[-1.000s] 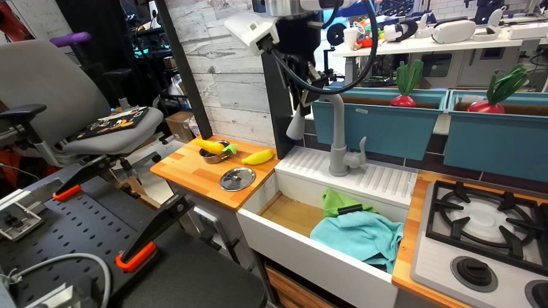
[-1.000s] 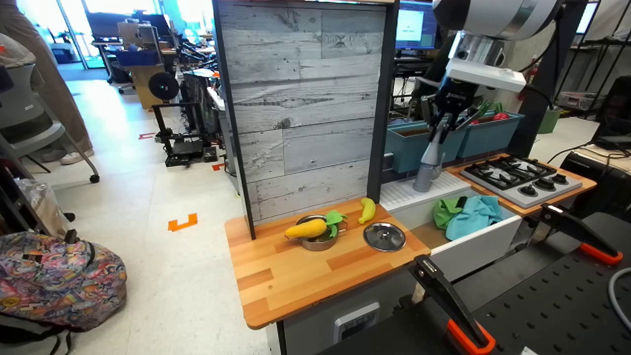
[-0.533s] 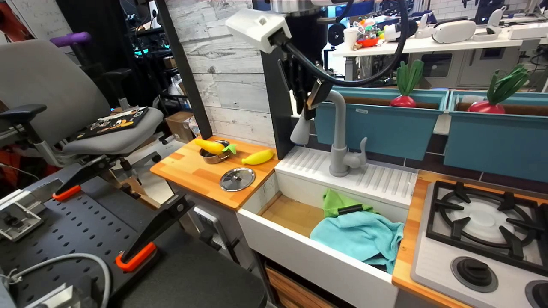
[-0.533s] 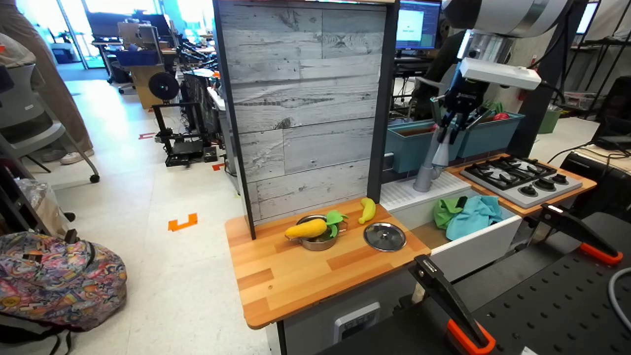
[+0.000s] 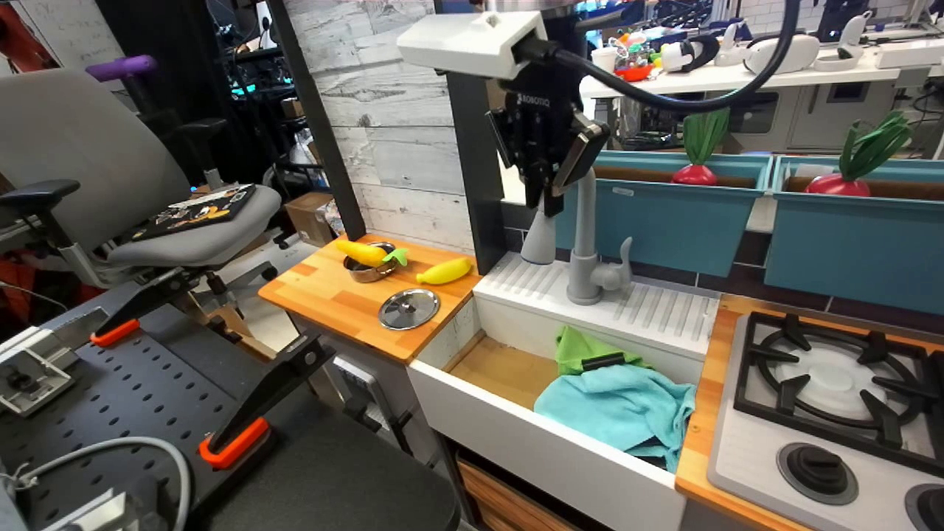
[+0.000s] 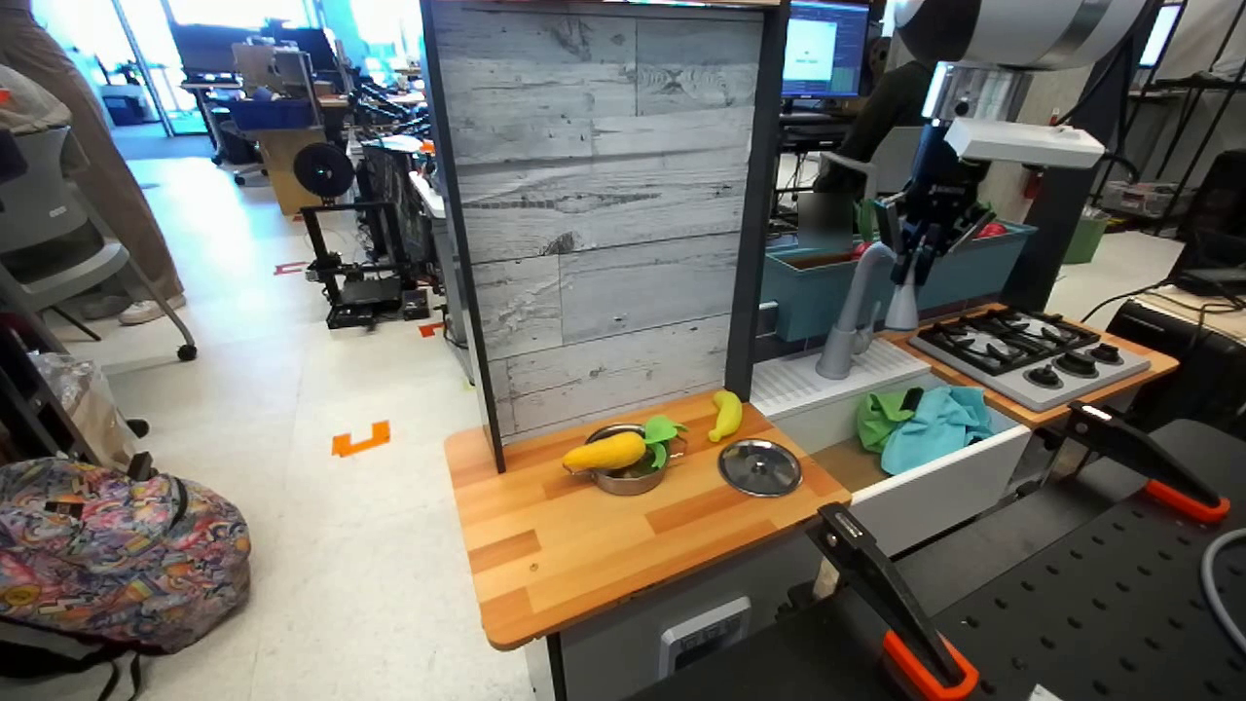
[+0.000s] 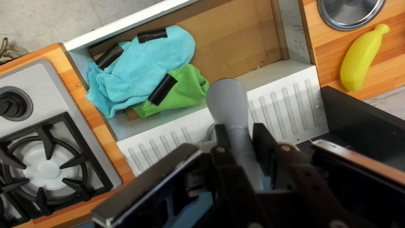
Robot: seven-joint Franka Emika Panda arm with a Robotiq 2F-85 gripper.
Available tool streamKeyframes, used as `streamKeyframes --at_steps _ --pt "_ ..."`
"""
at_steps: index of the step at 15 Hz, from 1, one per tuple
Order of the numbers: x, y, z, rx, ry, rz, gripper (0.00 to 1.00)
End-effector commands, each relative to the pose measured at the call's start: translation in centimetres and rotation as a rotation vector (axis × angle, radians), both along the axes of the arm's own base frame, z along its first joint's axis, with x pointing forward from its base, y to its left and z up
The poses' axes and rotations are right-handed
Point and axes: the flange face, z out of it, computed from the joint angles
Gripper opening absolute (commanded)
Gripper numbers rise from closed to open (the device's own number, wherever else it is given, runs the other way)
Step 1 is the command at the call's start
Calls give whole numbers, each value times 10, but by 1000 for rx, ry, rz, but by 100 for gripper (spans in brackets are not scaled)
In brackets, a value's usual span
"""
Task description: Slide the toy tap to the center of the toy sink
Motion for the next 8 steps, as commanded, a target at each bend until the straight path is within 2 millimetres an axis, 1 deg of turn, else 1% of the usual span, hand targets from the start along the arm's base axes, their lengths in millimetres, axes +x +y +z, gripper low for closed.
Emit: streamKeyframes --at_steps 1,2,3,5,6,8 --pt "-21 -53 23 -82 45 39 33" --pt "-21 -51 22 -92 50 50 34" --pt "-21 -50 22 -101 54 64 40" --pt "-21 -48 21 -120 65 92 58" --pt "-22 -46 21 -132 69 102 68" --pt "-22 -43 21 -153 74 122 84"
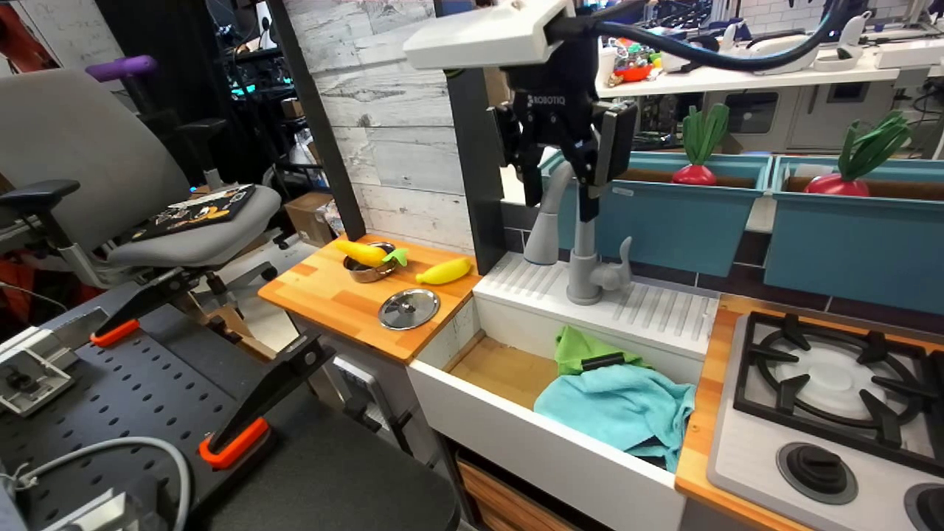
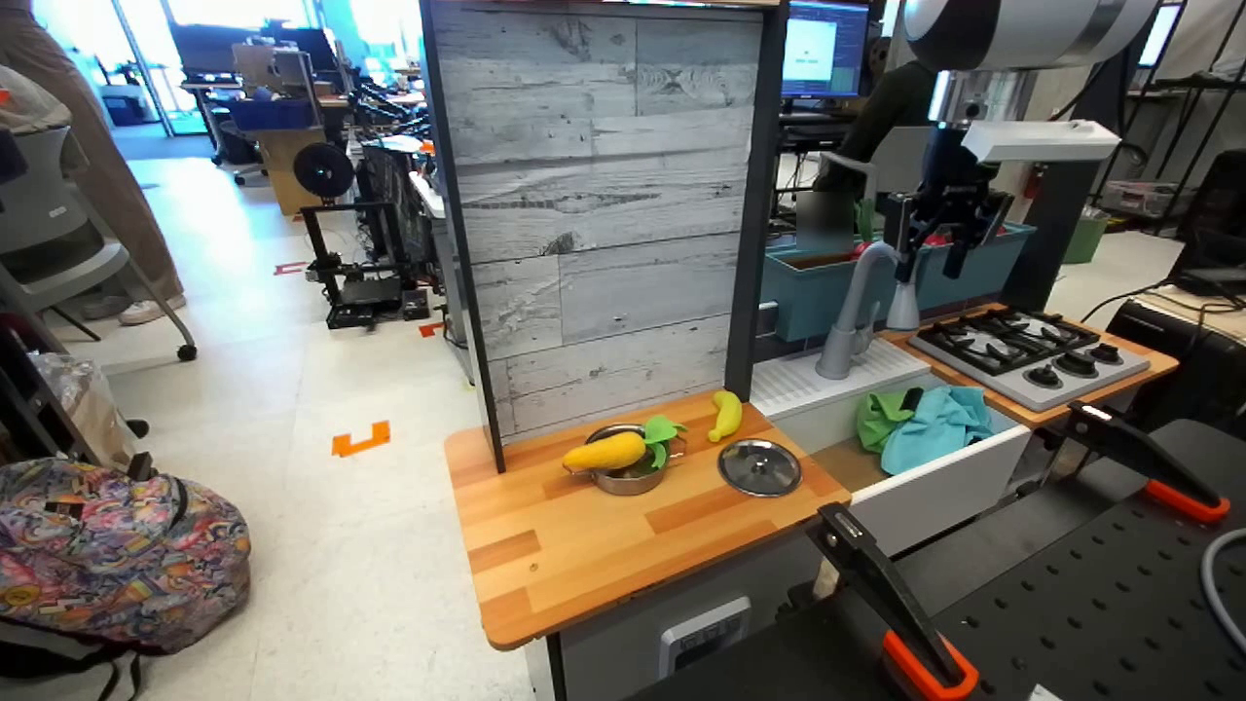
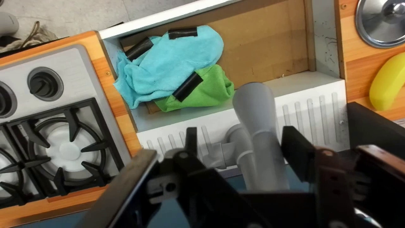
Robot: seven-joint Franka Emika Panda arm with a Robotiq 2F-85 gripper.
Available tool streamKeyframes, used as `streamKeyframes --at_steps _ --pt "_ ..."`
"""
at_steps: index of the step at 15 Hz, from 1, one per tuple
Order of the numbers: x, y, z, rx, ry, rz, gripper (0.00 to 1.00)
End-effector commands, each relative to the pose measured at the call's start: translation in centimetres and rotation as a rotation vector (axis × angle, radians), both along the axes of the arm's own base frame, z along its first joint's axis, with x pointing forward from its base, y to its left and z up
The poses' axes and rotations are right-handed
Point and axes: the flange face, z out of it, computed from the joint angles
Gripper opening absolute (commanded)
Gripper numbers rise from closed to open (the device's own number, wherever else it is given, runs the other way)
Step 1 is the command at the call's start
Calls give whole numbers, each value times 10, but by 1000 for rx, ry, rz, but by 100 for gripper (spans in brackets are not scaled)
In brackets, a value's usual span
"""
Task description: Slide the toy tap to the center of the toy sink
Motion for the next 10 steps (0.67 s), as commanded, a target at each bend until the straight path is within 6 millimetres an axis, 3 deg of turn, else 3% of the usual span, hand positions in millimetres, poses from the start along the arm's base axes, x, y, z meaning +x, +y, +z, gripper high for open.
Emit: streamKeyframes --at_steps 1,2,6,10 --pt "-20 -33 20 -84 45 41 95" --pt "-21 -31 21 -85 48 49 100" --pt "-34 -32 37 -100 43 120 100" --pt "-53 -4 72 -91 -19 201 100"
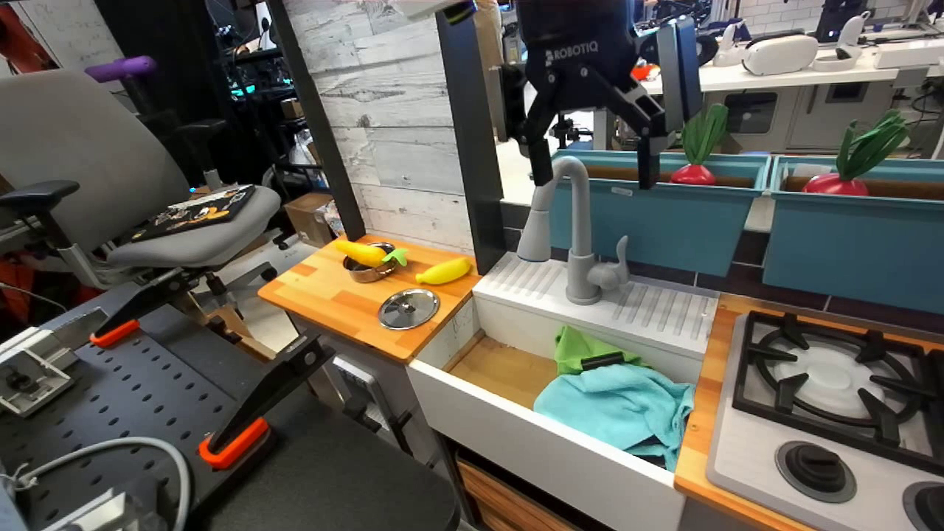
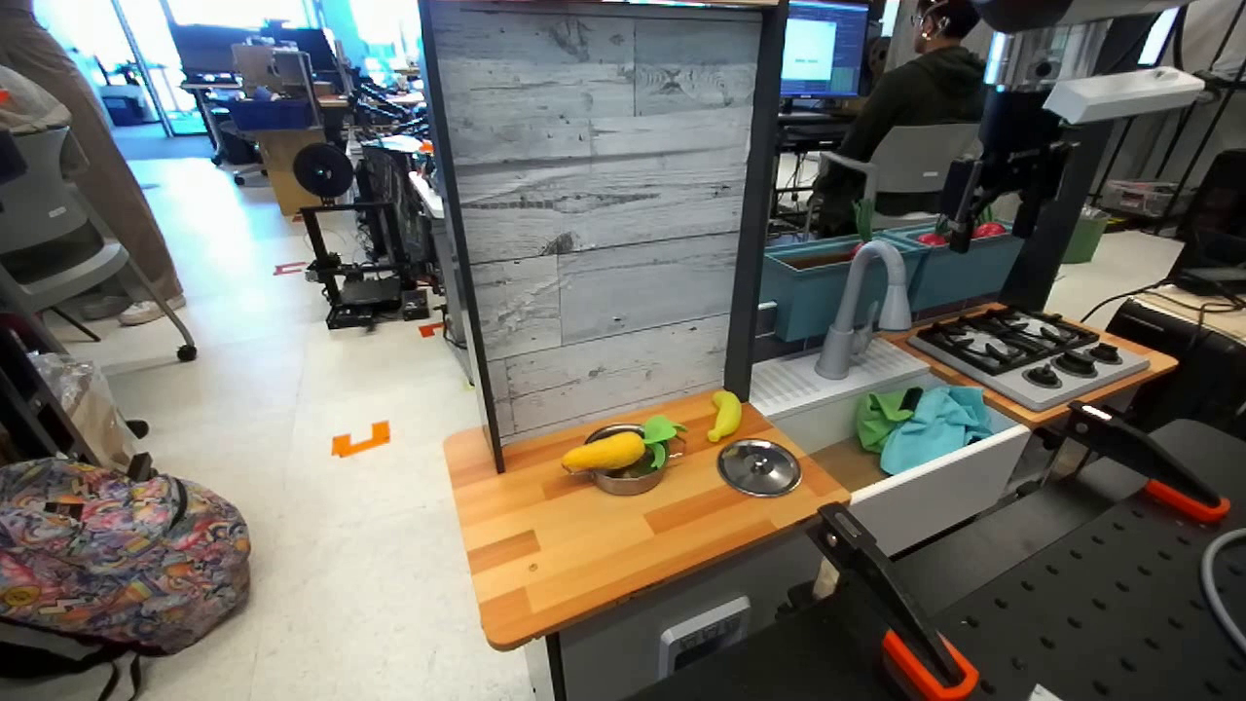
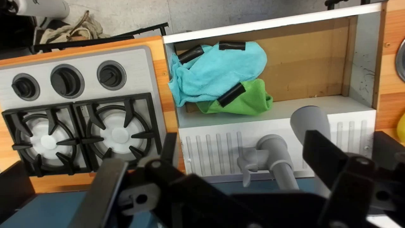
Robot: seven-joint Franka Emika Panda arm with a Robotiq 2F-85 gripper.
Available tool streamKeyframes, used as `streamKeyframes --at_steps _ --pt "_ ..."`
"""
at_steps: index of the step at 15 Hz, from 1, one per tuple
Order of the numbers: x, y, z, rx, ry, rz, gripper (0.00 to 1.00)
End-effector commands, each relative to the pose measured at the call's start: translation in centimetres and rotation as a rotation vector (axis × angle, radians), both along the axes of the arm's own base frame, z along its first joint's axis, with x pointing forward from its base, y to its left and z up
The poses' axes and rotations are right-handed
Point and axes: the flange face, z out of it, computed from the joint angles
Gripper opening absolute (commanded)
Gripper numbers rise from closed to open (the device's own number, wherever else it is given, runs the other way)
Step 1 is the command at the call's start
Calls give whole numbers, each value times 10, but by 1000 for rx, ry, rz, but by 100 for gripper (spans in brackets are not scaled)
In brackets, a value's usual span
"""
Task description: Slide the toy tap to the center of the toy sink
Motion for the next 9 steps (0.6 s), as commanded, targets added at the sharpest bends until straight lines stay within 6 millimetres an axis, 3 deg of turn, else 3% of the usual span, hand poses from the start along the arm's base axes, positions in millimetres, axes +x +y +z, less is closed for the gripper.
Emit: streamKeyframes --at_steps 1,6,7,9 --pt "-27 34 40 7 -47 97 100" --pt "-60 98 85 44 -64 237 100" --pt "-37 77 70 41 -66 182 100" --pt "-49 96 82 46 -70 210 100"
